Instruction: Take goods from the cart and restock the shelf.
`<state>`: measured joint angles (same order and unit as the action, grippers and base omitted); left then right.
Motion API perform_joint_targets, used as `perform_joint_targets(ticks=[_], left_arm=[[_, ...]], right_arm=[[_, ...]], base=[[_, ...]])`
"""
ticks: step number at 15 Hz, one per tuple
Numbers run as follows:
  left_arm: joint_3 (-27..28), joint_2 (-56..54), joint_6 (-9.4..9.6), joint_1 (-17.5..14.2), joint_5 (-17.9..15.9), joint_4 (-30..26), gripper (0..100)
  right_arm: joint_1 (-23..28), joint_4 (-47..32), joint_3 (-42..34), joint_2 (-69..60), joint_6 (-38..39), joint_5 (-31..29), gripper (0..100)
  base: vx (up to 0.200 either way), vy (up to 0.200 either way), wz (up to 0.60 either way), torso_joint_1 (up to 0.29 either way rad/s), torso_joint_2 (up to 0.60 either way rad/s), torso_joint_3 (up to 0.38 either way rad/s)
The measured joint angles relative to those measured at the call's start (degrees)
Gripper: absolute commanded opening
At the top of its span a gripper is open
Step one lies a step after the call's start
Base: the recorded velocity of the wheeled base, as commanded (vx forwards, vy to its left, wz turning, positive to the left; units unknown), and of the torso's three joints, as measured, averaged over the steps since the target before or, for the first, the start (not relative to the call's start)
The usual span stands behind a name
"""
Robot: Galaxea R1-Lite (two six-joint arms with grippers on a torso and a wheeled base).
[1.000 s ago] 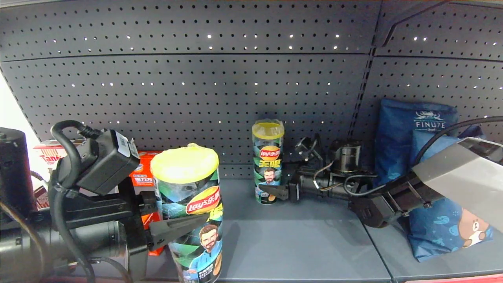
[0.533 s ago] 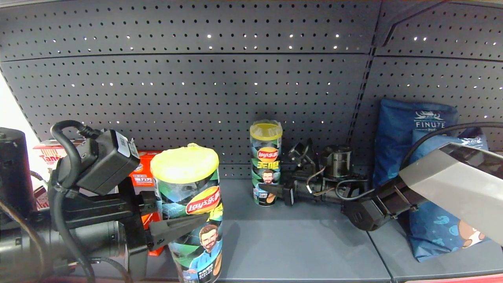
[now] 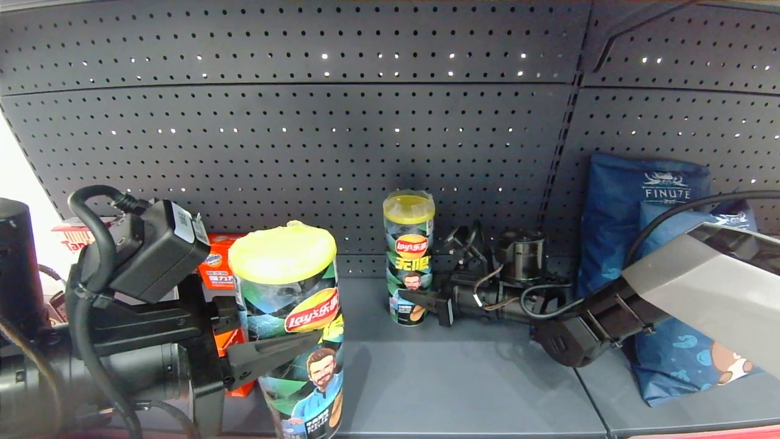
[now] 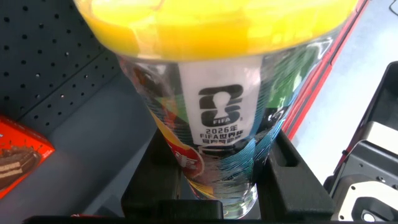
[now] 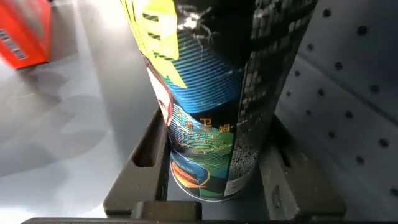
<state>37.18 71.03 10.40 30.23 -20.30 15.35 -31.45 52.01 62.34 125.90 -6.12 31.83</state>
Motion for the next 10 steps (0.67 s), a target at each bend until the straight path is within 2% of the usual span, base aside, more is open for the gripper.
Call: perform_joint_targets(ticks=[4,10], left_arm=[[-0.02,-0.41,-0.04,-0.06,-0.01,0.00,0],[-1.82,-1.69,-0.02,0.00,0.10,0.00,0]], right_arm=[[-0.05,-0.22,-7.52,-6.52,0.07,0.30,0],[-1.89,7.67,-20.44,-14.97,0.16,0.33,0]], base=[[0.000,0.000,0.00,0.000,0.00,0.000],[0.000,0.000,0.00,0.000,0.00,0.000]])
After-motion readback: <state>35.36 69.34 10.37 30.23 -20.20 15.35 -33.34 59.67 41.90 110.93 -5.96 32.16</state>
